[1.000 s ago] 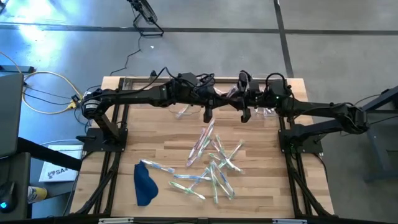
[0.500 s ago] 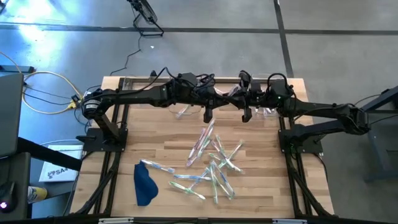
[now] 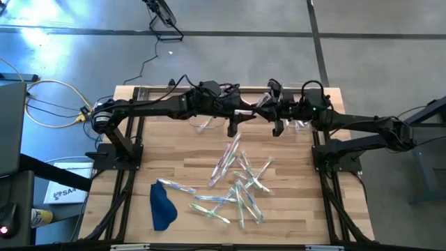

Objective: Pick & Place Toothbrushes
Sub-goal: Put the purple toothbrush into the right transparent bin

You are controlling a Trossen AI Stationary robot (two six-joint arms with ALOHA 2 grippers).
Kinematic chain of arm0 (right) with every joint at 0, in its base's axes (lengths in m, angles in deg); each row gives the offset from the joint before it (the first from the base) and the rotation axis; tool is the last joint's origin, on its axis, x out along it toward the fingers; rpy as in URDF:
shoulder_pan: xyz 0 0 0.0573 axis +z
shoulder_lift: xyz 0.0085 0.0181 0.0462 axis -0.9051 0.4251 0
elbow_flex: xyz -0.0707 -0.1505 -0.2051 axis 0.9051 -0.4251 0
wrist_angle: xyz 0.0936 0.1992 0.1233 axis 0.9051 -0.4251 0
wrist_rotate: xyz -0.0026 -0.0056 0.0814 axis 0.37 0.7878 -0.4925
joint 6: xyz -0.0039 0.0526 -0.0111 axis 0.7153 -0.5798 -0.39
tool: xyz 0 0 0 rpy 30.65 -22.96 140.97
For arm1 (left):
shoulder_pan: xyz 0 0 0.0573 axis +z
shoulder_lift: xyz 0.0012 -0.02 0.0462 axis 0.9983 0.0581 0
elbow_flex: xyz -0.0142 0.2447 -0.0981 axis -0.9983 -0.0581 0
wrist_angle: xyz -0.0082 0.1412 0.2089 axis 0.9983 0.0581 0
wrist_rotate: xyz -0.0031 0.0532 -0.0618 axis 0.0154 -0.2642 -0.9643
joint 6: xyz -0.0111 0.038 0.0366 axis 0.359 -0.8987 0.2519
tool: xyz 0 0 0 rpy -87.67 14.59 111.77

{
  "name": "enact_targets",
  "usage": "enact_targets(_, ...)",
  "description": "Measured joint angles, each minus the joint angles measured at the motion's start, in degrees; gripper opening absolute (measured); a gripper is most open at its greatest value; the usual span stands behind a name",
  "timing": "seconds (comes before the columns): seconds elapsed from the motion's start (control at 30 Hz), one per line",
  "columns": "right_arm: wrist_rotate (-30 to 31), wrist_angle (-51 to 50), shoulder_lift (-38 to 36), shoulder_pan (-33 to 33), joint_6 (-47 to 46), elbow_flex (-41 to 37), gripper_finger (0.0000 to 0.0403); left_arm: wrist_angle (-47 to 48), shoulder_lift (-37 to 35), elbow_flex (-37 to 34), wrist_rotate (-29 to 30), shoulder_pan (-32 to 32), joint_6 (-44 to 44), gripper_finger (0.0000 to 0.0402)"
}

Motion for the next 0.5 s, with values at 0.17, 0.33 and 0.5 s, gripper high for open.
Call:
enact_targets(0.17,0.11,-3.02,-2.5,-1.67,-0.45,0.0,0.0017,-0.03,-1.01,-0.04,-3.72,1.19,-2.32,0.0165)
enact_targets(0.33,0.35,-11.5,-6.1,-4.15,-1.6,0.02,0.0017,0.3,-2.24,-0.04,-7.61,3.28,-2.11,0.0167)
enact_targets(0.5,4.16,-18.59,-10.9,-5.28,-1.5,0.02,0.0017,2.31,-3.72,0.01,-8.65,4.6,-1.47,0.0167)
